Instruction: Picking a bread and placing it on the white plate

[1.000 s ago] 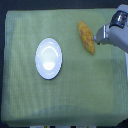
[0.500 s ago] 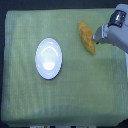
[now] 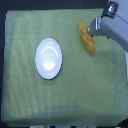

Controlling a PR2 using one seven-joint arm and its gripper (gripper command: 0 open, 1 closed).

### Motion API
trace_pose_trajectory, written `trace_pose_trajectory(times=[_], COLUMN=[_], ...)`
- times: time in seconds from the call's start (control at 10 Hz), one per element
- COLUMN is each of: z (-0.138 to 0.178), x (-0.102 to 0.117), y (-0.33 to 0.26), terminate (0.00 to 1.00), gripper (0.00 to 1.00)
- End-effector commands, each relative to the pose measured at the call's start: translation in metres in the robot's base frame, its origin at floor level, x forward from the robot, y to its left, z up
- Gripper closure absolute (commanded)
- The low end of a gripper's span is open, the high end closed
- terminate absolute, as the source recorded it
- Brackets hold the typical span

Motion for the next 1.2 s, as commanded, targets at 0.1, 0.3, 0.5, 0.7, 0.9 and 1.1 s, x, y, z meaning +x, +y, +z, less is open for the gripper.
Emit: trace_pose_trajectory(times=[0.1, 0.3, 0.5, 0.7, 0.9, 1.1], z=[-0.052, -0.07, -0.085, -0.099, -0.116, -0.13], x=[0.05, 0.063, 0.071, 0.077, 0.082, 0.085], y=[0.063, 0.073, 0.084, 0.086, 0.079, 0.077], terminate=[0.0, 0.0, 0.0, 0.0, 0.0, 0.0], gripper=[0.0, 0.0, 0.0, 0.0, 0.0, 0.0])
